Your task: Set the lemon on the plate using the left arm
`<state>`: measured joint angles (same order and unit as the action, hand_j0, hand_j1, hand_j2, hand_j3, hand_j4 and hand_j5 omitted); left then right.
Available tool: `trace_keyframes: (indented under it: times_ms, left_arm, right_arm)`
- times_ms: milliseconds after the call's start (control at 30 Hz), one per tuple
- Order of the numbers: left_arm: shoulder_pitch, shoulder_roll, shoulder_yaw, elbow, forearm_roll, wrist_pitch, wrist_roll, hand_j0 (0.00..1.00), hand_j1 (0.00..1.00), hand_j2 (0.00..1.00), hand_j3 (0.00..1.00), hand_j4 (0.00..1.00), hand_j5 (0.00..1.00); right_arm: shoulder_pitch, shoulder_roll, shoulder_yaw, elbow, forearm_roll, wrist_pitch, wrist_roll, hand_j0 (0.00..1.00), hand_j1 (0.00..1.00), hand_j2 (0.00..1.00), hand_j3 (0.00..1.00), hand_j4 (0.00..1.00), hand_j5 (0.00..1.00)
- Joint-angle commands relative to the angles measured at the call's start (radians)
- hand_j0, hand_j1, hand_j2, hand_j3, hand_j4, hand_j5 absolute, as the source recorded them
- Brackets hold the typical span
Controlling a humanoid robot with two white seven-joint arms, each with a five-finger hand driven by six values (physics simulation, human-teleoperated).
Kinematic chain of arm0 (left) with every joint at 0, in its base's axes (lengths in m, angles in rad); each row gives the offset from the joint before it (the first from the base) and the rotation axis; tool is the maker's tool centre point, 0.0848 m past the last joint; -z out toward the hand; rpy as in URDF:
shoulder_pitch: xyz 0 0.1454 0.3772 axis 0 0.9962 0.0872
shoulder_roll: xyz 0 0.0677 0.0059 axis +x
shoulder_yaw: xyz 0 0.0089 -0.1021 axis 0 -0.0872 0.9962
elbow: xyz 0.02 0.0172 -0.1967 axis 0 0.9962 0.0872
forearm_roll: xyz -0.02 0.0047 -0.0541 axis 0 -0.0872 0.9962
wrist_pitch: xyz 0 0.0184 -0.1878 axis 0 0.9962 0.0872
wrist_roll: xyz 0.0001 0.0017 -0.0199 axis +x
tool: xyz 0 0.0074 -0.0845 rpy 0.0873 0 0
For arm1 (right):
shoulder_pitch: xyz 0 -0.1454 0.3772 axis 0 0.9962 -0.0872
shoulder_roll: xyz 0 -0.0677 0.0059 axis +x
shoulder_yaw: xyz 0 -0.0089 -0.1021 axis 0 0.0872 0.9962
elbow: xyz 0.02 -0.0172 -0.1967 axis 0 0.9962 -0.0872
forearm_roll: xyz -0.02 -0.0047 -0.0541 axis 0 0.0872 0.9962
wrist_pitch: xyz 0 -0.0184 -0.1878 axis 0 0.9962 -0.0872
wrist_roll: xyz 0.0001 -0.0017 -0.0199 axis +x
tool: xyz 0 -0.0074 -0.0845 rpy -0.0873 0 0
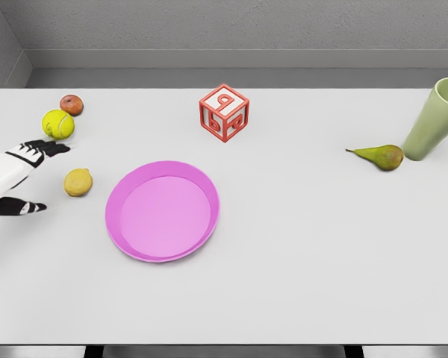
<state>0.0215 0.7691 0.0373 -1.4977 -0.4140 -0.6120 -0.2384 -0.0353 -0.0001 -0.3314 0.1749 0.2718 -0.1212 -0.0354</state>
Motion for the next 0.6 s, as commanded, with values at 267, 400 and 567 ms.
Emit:
trace_keyframes:
  times_ms: [267, 400, 567]
  left_arm:
    - [-0.048, 0.148, -0.145, 0.057, -0.019, 0.001, -0.005, 1.0, 1.0, 1.0, 1.0, 1.0, 1.0]
    - [-0.161, 0.138, -0.26, 0.083, -0.066, 0.001, -0.005, 1.0, 1.0, 1.0, 1.0, 1.0, 1.0]
    - [-0.193, 0.099, -0.269, 0.109, -0.075, 0.001, -0.005, 1.0, 1.0, 1.0, 1.0, 1.0, 1.0]
  right_arm:
    - [0.0, 0.0, 0.0, 0.0, 0.0, 0.0, 0.0, 1.0, 1.0, 1.0, 1.0, 1.0, 1.0]
    - [0.0, 0.0, 0.0, 0.0, 0.0, 0.0, 0.0, 1.0, 1.0, 1.0, 1.0, 1.0, 1.0]
    - [0.0, 0.0, 0.0, 0.0, 0.0, 0.0, 0.0, 1.0, 1.0, 1.0, 1.0, 1.0, 1.0]
